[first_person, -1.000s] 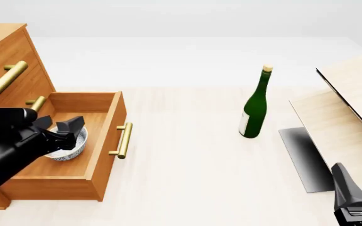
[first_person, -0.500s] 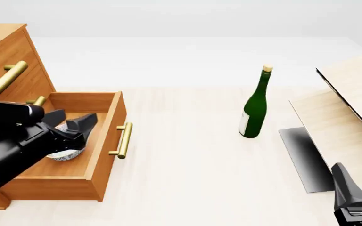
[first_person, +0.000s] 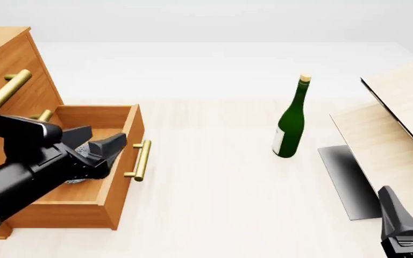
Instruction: Put the bowl in the bottom drawer of the cabinet and close it.
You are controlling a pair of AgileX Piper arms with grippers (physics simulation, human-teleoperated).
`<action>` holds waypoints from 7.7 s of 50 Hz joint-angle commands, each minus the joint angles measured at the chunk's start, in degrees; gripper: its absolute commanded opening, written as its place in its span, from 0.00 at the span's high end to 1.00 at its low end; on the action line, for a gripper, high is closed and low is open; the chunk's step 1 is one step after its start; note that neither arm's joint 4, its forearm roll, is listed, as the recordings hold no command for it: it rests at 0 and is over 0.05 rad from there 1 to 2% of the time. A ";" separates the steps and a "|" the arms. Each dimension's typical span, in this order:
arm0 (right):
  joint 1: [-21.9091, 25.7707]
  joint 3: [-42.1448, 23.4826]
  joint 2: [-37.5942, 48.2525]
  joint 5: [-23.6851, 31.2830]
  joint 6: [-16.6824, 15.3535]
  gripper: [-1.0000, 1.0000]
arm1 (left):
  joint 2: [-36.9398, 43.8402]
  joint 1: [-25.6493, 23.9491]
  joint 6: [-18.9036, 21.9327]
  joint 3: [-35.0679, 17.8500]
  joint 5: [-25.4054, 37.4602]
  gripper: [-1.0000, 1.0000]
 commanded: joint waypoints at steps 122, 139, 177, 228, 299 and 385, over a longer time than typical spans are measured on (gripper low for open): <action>-0.01 0.00 -0.01 0.00 0.00 0.00 | 26.23 -12.65 -20.93 6.32 -16.46 0.00; -0.01 0.00 0.01 0.00 0.01 0.00 | 31.11 -10.94 -22.16 6.63 -18.76 0.00; 0.01 0.00 0.00 0.00 0.00 0.00 | 32.78 -4.45 -21.46 7.76 -17.90 0.00; 0.00 0.00 0.00 0.00 0.00 0.00 | 32.71 4.82 -19.01 9.80 -17.99 0.00; 0.01 0.00 0.00 0.00 -0.01 0.00 | 31.30 21.81 -11.21 11.82 -16.34 0.00; -0.01 0.00 0.00 0.00 -0.01 0.00 | 25.16 46.71 1.49 14.85 -20.23 0.00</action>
